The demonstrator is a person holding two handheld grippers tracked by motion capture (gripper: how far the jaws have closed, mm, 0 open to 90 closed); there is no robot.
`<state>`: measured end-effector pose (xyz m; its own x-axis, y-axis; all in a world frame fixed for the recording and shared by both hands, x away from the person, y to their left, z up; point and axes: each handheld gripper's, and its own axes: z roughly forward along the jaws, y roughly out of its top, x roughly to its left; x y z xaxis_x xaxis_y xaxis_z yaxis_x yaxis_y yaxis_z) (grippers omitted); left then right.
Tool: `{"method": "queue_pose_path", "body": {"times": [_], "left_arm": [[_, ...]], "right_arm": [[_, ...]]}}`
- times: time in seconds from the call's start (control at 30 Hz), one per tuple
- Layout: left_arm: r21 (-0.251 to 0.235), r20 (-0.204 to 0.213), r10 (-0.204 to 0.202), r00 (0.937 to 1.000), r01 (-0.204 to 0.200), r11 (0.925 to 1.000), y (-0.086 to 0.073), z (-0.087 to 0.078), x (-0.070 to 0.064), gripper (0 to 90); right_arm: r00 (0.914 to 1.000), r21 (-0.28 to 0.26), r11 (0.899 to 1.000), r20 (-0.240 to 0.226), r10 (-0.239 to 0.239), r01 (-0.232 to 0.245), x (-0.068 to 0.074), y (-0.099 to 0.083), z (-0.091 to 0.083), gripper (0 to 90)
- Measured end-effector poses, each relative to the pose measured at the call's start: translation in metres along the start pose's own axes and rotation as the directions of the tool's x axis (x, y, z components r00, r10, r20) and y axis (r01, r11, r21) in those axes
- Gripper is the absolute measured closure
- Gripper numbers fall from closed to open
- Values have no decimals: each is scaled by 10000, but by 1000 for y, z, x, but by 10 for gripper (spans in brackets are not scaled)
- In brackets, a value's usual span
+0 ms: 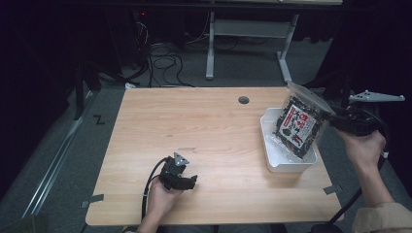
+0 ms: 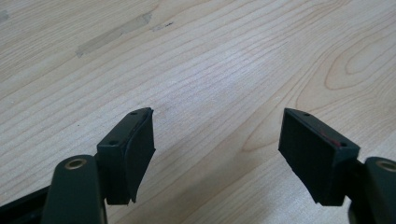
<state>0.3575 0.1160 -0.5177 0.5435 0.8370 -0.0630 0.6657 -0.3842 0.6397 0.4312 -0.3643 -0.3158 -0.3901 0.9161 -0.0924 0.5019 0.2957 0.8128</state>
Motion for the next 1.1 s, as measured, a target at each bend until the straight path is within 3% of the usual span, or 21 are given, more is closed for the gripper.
{"method": "queue_pose_path", "body": {"times": [0.57,1.1], "left_arm": [[13,3,11,10000,-11,10000,0,0,0,273],[29,10,0,10000,0,10000,0,1,0,273]], "right_arm": [[9997,-4,9998,175,198,-198,-8,-9,-5,489],[9987,34,9990,265,435,-436,-14,-16,-8,474]]}}
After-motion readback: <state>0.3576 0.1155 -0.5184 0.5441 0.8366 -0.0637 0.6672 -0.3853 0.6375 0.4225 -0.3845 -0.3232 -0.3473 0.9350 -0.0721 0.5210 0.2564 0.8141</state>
